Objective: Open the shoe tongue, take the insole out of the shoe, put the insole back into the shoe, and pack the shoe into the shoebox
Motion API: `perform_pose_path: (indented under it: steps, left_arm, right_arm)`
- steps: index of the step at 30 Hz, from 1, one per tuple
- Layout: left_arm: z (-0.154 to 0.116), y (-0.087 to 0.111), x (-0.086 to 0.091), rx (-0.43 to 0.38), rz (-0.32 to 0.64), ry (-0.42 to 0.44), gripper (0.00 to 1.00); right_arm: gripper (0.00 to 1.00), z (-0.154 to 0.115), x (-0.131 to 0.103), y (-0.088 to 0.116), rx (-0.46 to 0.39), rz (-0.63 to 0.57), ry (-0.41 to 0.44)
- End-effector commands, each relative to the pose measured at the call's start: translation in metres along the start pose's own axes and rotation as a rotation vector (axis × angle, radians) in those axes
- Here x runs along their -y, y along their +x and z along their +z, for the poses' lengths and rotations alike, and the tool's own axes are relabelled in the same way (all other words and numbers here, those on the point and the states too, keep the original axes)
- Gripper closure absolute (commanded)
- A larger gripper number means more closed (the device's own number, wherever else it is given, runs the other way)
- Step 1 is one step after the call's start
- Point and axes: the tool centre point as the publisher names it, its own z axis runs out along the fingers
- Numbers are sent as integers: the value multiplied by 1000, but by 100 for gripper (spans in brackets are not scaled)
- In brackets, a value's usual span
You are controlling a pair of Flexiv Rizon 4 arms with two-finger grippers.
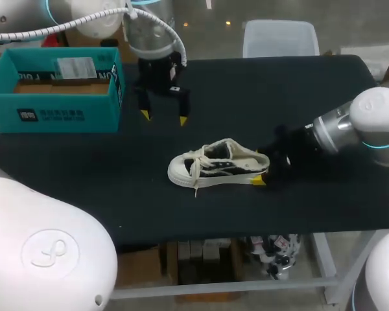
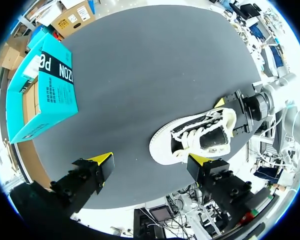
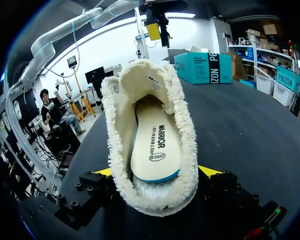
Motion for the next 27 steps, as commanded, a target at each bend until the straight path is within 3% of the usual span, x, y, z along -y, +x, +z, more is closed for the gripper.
perform_pose_path:
  steps: [1, 2, 3, 4, 11, 15, 22, 27]
  left_arm:
    - [0, 2, 0, -2, 2, -1, 0]
    - [0, 3, 0, -4, 3, -2, 0]
    - [-1, 4, 0, -6, 4, -2, 0]
    - [-1, 4, 0, -11, 5, -4, 0]
    - [-4, 20, -6, -41, 13, -20, 0]
    - [-9, 42, -14, -49, 22, -32, 0]
    - [-10, 89, -29, 68, 39, -17, 0]
    - [-1, 117, -28, 117, 45, -20, 0]
  right_arm:
    - [0, 4, 3, -5, -25, 0, -3]
    - [32, 5, 4, -5, -26, 1, 2]
    - [73, 5, 4, -5, -26, 0, 5]
    - [100, 6, 4, -4, -27, -2, 7]
    - [100, 7, 9, 0, -10, -3, -4]
    - [100, 6, 9, 1, -1, 1, -15]
    - [100, 6, 9, 1, -1, 1, -15]
    - [100, 6, 9, 1, -1, 1, -15]
